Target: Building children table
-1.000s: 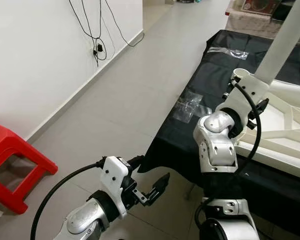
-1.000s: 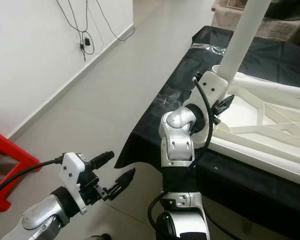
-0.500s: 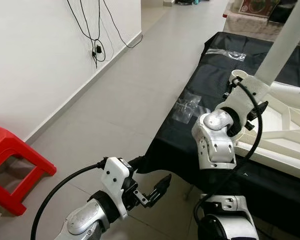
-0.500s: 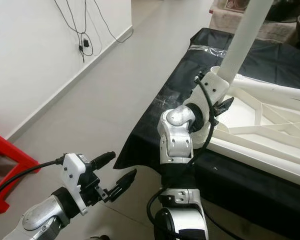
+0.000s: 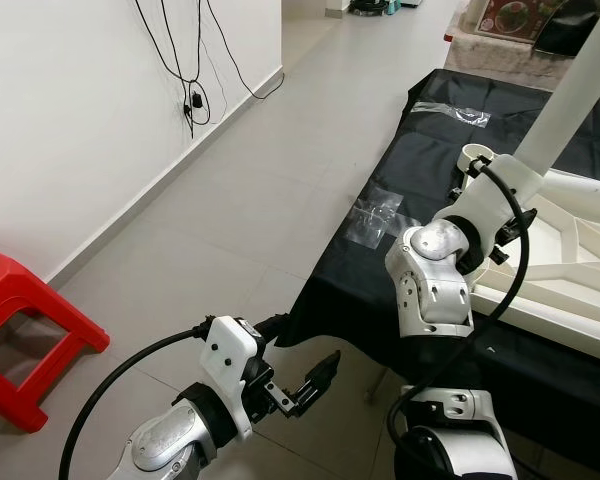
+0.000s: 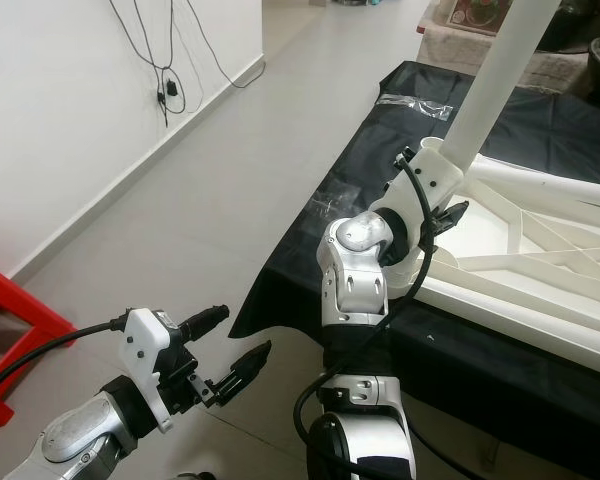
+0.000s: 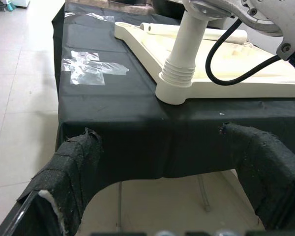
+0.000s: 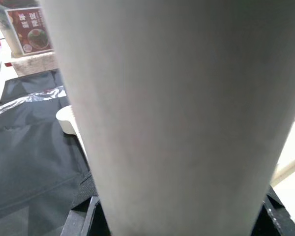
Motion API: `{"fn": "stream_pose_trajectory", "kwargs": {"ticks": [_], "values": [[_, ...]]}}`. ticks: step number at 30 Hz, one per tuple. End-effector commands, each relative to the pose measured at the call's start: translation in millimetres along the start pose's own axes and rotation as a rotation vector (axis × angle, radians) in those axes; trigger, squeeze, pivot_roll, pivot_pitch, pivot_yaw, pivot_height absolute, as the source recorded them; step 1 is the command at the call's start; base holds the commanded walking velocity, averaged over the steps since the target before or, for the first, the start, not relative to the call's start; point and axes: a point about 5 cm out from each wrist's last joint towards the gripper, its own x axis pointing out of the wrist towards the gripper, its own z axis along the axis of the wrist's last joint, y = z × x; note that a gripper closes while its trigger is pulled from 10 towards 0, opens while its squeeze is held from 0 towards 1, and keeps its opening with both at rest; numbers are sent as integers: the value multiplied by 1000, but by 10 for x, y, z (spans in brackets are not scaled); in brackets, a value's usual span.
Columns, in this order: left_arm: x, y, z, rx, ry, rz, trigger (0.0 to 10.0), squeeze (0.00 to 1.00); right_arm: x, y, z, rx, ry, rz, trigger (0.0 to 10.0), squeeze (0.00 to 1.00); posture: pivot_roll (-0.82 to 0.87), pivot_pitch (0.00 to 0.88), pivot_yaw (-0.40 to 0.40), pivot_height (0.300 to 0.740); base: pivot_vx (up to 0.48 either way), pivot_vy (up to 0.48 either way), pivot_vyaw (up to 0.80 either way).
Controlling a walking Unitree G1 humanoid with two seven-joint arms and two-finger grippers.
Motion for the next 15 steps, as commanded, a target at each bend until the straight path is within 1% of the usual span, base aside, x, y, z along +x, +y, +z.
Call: {"fn": "stream_pose_trajectory", "kwargs": {"ticks": [1, 15], "values": [[-15, -9, -49, 3, 23, -5, 10000, 0, -183, -53, -463, 38, 297, -12, 10000, 0, 108, 178, 23, 740, 0, 0, 0], [-16, -5, -54, 4, 27, -4, 10000, 0, -211, -88, -497, 32, 306, -15, 10000, 0, 109, 181, 24, 740, 0, 0, 0]]}}
